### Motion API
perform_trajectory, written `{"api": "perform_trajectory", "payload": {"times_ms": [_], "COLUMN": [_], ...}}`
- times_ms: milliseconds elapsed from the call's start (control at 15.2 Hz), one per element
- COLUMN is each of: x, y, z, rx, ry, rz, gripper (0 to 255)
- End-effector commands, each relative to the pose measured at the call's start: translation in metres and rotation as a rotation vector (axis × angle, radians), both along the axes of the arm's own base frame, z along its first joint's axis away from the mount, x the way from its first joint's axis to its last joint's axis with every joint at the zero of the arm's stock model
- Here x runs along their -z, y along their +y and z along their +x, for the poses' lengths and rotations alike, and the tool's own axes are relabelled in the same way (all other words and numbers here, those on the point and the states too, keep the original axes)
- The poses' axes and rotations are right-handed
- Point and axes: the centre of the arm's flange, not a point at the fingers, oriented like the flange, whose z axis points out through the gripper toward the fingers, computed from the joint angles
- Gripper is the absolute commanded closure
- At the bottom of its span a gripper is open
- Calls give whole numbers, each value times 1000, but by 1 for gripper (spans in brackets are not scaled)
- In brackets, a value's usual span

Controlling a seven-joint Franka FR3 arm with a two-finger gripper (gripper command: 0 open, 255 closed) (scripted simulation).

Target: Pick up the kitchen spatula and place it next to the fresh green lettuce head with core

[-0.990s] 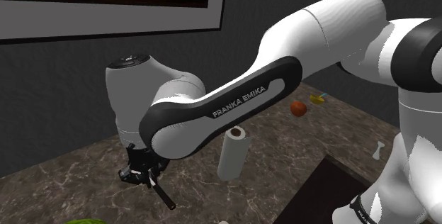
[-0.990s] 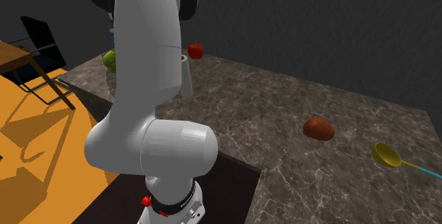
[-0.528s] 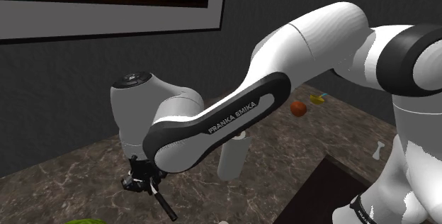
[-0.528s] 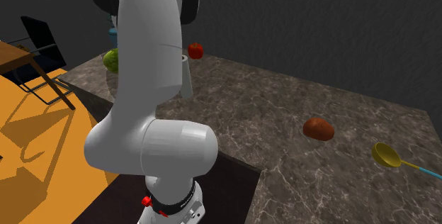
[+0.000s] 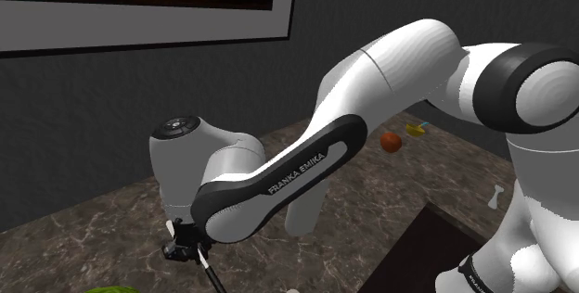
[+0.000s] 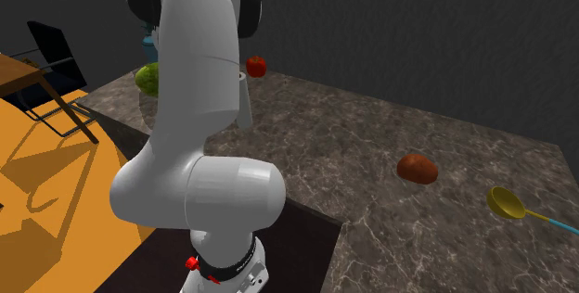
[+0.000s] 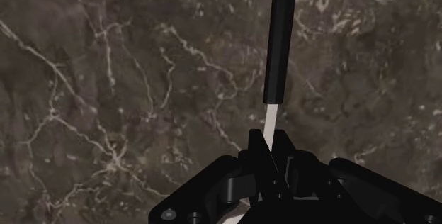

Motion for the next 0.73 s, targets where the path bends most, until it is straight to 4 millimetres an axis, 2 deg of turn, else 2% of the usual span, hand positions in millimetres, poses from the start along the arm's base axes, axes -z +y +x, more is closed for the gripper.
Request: {"api": "perform_trajectory", "payload": {"times_ms": [0, 330, 396, 660], "x": [1, 1, 1, 1], "y": [0, 0, 0, 0], "z": [0, 0, 0, 0], "rx": [0, 0, 0, 0], "ry": [0, 0, 0, 0], "rz": [0, 0, 0, 0], "gripper": [255, 255, 0, 0]}}
